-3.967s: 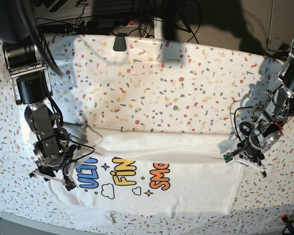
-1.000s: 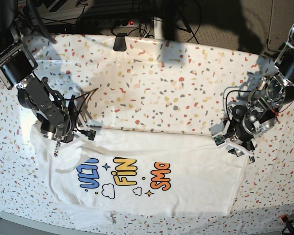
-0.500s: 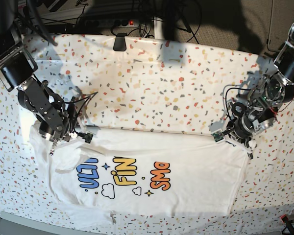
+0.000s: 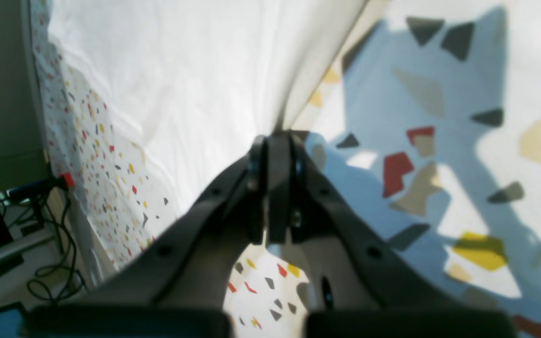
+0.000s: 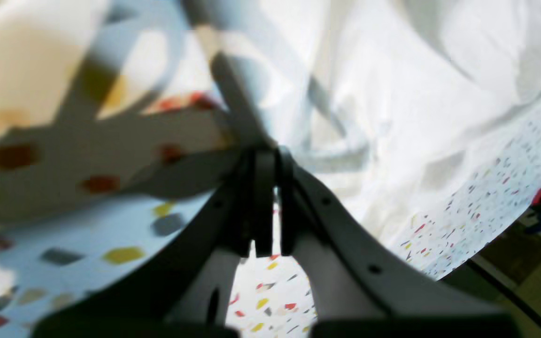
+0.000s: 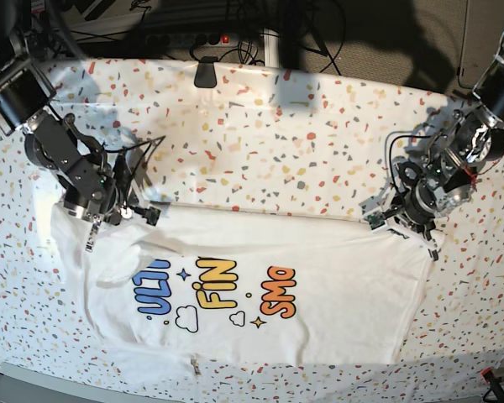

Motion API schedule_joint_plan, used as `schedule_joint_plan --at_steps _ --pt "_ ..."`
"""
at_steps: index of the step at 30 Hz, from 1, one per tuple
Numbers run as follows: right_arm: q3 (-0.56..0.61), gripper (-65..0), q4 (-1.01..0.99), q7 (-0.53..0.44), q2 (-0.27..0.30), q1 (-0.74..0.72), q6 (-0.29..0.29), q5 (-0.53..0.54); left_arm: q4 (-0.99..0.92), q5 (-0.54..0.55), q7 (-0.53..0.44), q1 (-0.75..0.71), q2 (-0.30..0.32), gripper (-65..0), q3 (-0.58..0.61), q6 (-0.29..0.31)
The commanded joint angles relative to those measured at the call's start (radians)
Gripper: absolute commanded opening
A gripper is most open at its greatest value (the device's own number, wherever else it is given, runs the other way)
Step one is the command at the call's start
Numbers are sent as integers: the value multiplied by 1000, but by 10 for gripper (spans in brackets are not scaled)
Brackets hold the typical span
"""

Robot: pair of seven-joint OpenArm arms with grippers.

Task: Fold the T-shirt properly

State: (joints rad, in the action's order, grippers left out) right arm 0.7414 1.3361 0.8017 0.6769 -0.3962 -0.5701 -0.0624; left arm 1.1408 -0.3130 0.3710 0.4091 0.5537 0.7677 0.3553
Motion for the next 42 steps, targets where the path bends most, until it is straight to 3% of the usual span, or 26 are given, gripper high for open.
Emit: schedule_joint_plan --at_steps 1,9,13,18,23,33,39,42 --pt "-8 -650 37 11 29 3 -5 3 6 0 26 8 15 -650 -6 7" --pt "-8 -650 228 49 140 183 77 3 43 0 116 -67 36 -650 -6 7" --pt "-9 -650 304 69 189 262 96 -11 148 2 137 -147 111 -650 -6 6" --pt "-10 -650 394 98 219 348 110 -17 317 12 195 -249 220 -650 -6 -82" --pt "-10 -650 469 153 218 418 128 -74 438 53 240 -323 295 -650 -6 -125" --pt "-10 -650 580 203 218 611 192 -222 474 48 296 -424 300 -650 -6 -148" --pt "-27 -650 606 214 217 706 225 -298 488 -21 322 -501 300 -650 -6 -207" --pt "-72 -650 607 217 217 735 234 -301 509 -46 339 -534 300 -650 -6 -207"
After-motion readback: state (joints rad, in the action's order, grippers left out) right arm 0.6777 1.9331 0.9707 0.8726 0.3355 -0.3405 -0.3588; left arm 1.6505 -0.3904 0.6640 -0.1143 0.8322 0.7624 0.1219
